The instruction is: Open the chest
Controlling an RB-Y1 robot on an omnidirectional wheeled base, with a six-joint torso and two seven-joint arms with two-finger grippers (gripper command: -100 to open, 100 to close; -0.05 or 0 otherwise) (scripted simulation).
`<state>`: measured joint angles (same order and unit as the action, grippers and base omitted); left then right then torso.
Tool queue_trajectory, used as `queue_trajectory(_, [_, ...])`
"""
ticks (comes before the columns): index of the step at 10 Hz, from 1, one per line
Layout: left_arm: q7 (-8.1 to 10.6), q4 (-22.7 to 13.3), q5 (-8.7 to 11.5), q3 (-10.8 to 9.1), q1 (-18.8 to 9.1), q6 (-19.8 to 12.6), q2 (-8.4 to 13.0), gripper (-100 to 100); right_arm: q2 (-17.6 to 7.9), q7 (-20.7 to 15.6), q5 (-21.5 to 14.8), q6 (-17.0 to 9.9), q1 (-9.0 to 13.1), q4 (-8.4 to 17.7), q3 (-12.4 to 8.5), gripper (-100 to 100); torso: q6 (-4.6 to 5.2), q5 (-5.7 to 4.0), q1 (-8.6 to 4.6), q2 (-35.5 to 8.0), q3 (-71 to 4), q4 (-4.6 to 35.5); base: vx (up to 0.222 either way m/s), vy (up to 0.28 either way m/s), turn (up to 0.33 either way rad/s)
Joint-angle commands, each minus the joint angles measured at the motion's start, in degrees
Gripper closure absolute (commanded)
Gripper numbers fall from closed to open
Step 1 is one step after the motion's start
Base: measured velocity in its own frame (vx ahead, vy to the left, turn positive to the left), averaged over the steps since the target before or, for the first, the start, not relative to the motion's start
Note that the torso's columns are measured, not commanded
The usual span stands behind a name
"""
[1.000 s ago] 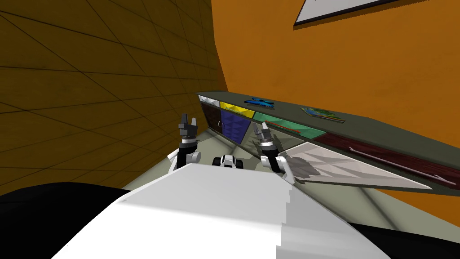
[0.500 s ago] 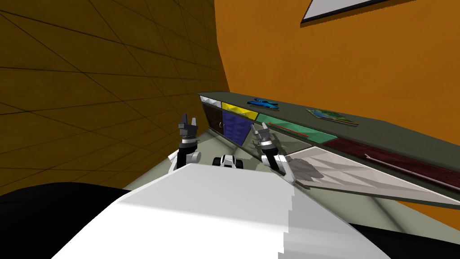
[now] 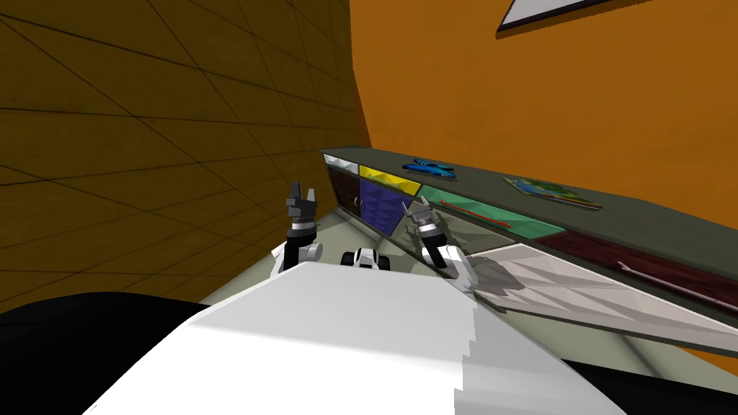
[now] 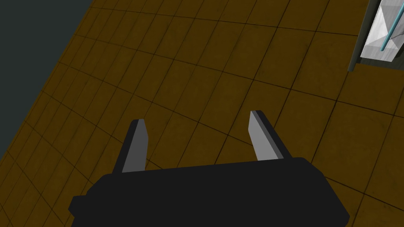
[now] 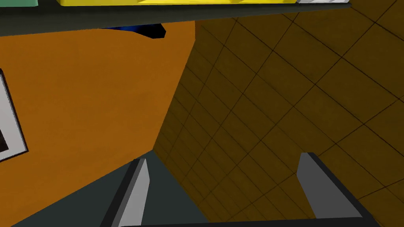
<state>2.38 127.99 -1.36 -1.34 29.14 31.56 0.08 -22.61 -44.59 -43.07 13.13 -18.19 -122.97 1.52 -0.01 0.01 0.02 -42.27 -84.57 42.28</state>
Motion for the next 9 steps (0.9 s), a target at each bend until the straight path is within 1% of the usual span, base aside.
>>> queue_trajectory(1, [0.0, 0.0, 0.0, 0.0, 0.0, 0.0, 0.0, 0, -1.1, -4.1, -4.3, -0.9, 0.8, 1.9, -0.1, -100, 0.02, -0.01, -0.04, 0.0, 0.0, 0.0, 0.057, 0.032, 0.038])
queue_trajectory(2, [0.0, 0.0, 0.0, 0.0, 0.0, 0.0, 0.0, 0, -2.1, -5.6, -5.9, -1.6, 1.3, 2.8, -0.3, -100, 0.01, -0.02, -0.05, 0.0, 0.0, 0.0, 0.088, 0.045, 0.054])
queue_trajectory(3, [0.0, 0.0, 0.0, 0.0, 0.0, 0.0, 0.0, 0, -2.1, -6.2, -6.8, -1.6, 1.3, 2.8, -0.3, -100, 0.0, -0.01, 0.0, 0.1, 0.0, 0.0, 0.069, 0.038, 0.021])
queue_trajectory(5, [0.0, 0.0, 0.0, 0.0, 0.0, 0.0, 0.0, 0, -4.2, -9.8, -10.6, -3.1, 2.4, 4.6, -0.5, -100, 0.0, -0.01, -0.03, -0.1, 0.0, 0.0, 0.059, 0.041, 0.045])
queue_trajectory(6, [0.0, 0.0, 0.0, 0.0, 0.0, 0.0, 0.0, 0, -4.2, -10.2, -11.3, -3.1, 2.4, 4.6, -0.5, -100, 0.01, 0.0, 0.01, 0.0, 0.0, 0.0, 0.052, 0.034, 0.018])
queue_trajectory(9, [0.0, 0.0, 0.0, 0.0, 0.0, 0.0, 0.0, 0, -7.1, -15.3, -16.9, -5.1, 3.8, 7.2, -0.8, -100, 0.0, 0.0, -0.02, 0.0, 0.0, 0.0, 0.07, 0.039, 0.046])
